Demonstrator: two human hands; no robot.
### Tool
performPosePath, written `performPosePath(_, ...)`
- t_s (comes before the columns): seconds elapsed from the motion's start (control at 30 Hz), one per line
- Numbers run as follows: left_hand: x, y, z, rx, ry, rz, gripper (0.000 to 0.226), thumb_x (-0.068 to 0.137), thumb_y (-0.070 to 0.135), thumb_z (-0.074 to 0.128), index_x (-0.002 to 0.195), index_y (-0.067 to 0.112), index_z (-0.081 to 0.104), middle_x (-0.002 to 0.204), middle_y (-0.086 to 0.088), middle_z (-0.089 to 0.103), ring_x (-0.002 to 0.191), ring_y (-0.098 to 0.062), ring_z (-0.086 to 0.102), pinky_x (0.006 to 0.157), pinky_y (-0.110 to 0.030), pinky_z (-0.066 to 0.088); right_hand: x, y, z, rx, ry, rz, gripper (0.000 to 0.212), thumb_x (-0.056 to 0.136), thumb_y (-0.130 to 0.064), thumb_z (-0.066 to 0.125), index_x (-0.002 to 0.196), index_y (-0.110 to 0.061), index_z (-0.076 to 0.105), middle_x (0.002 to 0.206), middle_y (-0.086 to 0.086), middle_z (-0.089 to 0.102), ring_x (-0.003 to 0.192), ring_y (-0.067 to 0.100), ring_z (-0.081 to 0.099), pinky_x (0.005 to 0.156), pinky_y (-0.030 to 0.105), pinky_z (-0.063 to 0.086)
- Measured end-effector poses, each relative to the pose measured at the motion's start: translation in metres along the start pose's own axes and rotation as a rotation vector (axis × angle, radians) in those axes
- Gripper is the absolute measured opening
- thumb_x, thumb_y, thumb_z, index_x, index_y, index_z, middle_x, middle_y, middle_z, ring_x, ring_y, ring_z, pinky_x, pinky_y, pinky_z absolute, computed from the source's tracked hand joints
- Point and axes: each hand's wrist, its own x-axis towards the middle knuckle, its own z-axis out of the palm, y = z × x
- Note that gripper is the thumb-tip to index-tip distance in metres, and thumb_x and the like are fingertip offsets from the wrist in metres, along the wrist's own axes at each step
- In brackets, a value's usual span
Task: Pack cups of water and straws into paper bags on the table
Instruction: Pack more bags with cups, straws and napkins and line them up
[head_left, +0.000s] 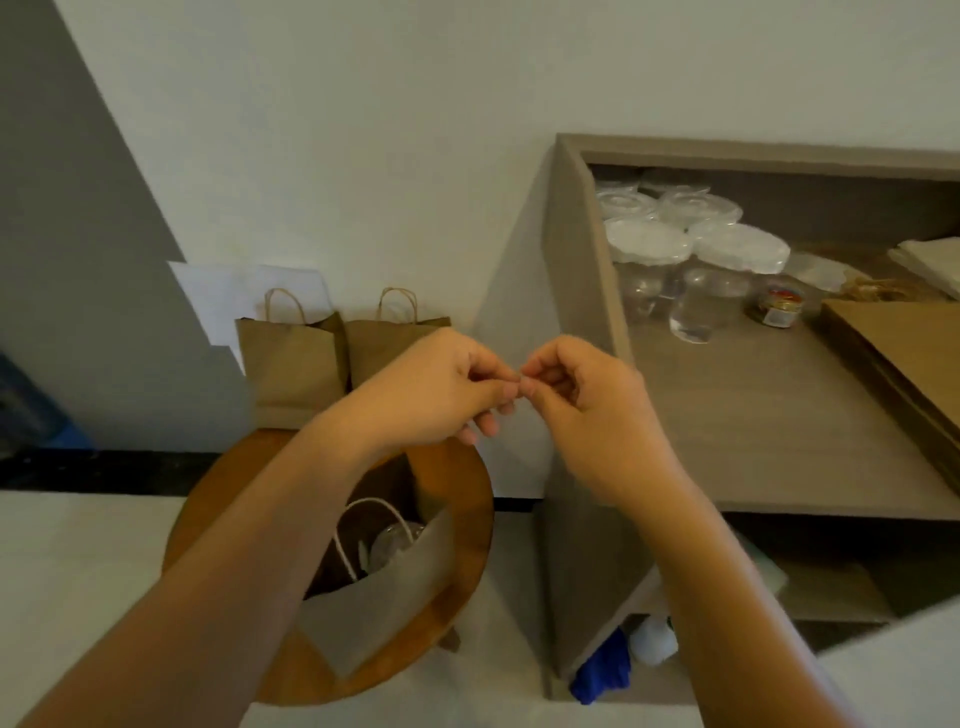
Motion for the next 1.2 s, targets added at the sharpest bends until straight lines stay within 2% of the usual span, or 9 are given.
performPosePath(0.23,-0.062,-0.12,0.007,0.25,0.161,-0.214,0.018,0.094,0.014,0.051,0.088,0.015,0.067,0.074,0.003,0.06,0.077,-0.017,0.063,0.071,-0.031,0.052,-0.025,0.005,0.134,-0.112,-0.189,0.074,0.015,0.093,-0.013,0.054,0.085,-0.025,0.053,0.081,-0.01,0.057,0.075,0.002,0.056,0.065,0.015,0.046)
performPosePath(0.4,-0.093,-0.184,0.019,0.047,0.218,-0.189,0.02,0.096,0.013,0.05,0.089,0.008,0.068,0.082,-0.012,0.068,0.072,-0.021,0.063,0.059,-0.021,0.046,-0.04,0.023,0.185,0.039,-0.277,0.207,0.011,0.092,-0.013,0.055,0.094,-0.022,0.061,0.087,-0.012,0.06,0.082,-0.002,0.057,0.071,0.006,0.045)
performPosePath(0.63,-0.096,-0.214,0.026,-0.444,0.115,-0.25,0.012,0.09,0.026,0.055,0.09,0.025,0.067,0.076,0.013,0.068,0.075,-0.007,0.065,0.061,-0.014,0.051,-0.037,0.053,0.187,0.368,-0.4,0.501,0.014,0.089,-0.024,0.061,0.08,-0.027,0.071,0.073,-0.01,0.069,0.071,0.006,0.063,0.063,0.015,0.052)
performPosePath(0.77,-0.087,-0.226,0.032,-0.328,0.182,-0.353,0.002,0.084,0.033,0.065,0.086,0.032,0.065,0.077,0.016,0.066,0.078,-0.005,0.063,0.062,-0.012,0.047,-0.029,0.071,0.183,0.316,-0.46,0.499,0.016,0.089,-0.021,0.061,0.077,-0.027,0.07,0.069,-0.016,0.067,0.066,-0.003,0.061,0.06,0.014,0.05)
performPosePath(0.87,-0.083,-0.24,0.039,0.211,0.385,-0.483,0.053,0.071,0.059,0.069,0.112,0.029,0.053,0.11,0.009,0.056,0.102,-0.009,0.053,0.082,-0.019,0.046,-0.024,0.085,0.179,0.206,-0.492,0.452,0.02,0.089,-0.019,0.061,0.074,-0.032,0.066,0.07,-0.02,0.065,0.071,-0.008,0.059,0.064,0.013,0.045)
performPosePath(0.97,-0.072,-0.254,0.047,0.462,0.226,-0.61,0.127,0.054,0.084,0.057,0.149,0.021,0.003,0.157,-0.004,0.011,0.143,-0.029,0.013,0.113,-0.046,0.019,-0.021,0.097,0.18,0.145,-0.552,0.438,0.021,0.091,-0.019,0.057,0.077,-0.033,0.064,0.077,-0.015,0.063,0.077,-0.003,0.058,0.069,0.014,0.043)
performPosePath(1.03,-0.061,-0.263,0.052,0.494,0.144,-0.638,0.142,0.05,0.087,0.057,0.147,0.017,-0.019,0.158,-0.005,-0.013,0.145,-0.029,-0.011,0.115,-0.05,-0.001,-0.02,0.105,0.184,0.122,-0.587,0.433,0.019,0.092,-0.02,0.056,0.081,-0.033,0.063,0.084,-0.012,0.062,0.081,0.001,0.057,0.07,0.012,0.043)
performPosePath(1.1,-0.051,-0.268,0.055,0.48,0.143,-0.617,0.146,0.051,0.083,0.063,0.145,0.013,-0.024,0.158,-0.007,-0.014,0.145,-0.029,-0.009,0.114,-0.05,-0.005,-0.018,0.112,0.188,0.103,-0.605,0.433,0.015,0.093,-0.02,0.055,0.085,-0.028,0.065,0.088,-0.01,0.061,0.085,0.003,0.056,0.071,0.012,0.042)
performPosePath(1.2,-0.041,-0.27,0.056,0.481,0.256,-0.575,0.144,0.057,0.072,0.07,0.144,0.007,-0.024,0.154,-0.012,0.023,0.141,-0.028,0.023,0.115,-0.048,0.005,-0.016,0.122,0.191,0.068,-0.634,0.412,0.014,0.093,-0.019,0.055,0.09,-0.019,0.068,0.09,-0.007,0.062,0.085,0.003,0.056,0.069,0.009,0.042)
